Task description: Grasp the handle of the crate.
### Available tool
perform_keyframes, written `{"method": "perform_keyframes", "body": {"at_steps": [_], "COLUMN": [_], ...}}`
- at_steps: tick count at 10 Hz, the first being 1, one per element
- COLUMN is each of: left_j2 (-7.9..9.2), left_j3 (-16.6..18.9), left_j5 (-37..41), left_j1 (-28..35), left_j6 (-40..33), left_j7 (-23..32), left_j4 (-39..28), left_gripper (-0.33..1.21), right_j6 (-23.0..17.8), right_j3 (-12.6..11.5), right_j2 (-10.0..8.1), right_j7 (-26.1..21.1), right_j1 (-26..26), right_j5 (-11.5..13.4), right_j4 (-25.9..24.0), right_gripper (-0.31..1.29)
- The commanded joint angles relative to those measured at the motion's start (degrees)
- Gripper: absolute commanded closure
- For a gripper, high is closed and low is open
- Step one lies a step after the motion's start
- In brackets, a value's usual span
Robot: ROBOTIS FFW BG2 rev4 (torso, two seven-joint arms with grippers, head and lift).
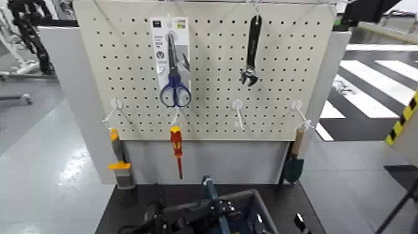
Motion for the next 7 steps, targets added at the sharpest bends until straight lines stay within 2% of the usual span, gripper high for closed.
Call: {"method": "perform_keyframes", "body": {"at_steps": [1, 4, 7], "left_j2": [0.13, 0.30, 0.57], "left_j3": [-0.26, -0.62, -1.14], "left_j5": [0.00, 0.17, 0.53], "left_j1": [-0.28, -0.72, -1.07], "left_j6": [0.21, 0.39, 0.48], "left_j7": [0.00, -0.09, -0.27], "left_j4": [0.13, 0.48, 0.83], "left_gripper": [1.19, 1.19, 1.19], "right_j6": [-0.35, -0.79, -0.88], "right_j3": [0.16, 0.16, -0.02], "right_j2": [-0.07, -0.16, -0.25], "right_j7": [0.08, -0.01, -0.10], "right_j1": [-0.08, -0.26, -0.35], "right_j5": [0.07, 0.42, 2.18], "right_j4": [0.00, 0.27, 0.18], "right_gripper": [0.15, 0.15, 0.15]}}
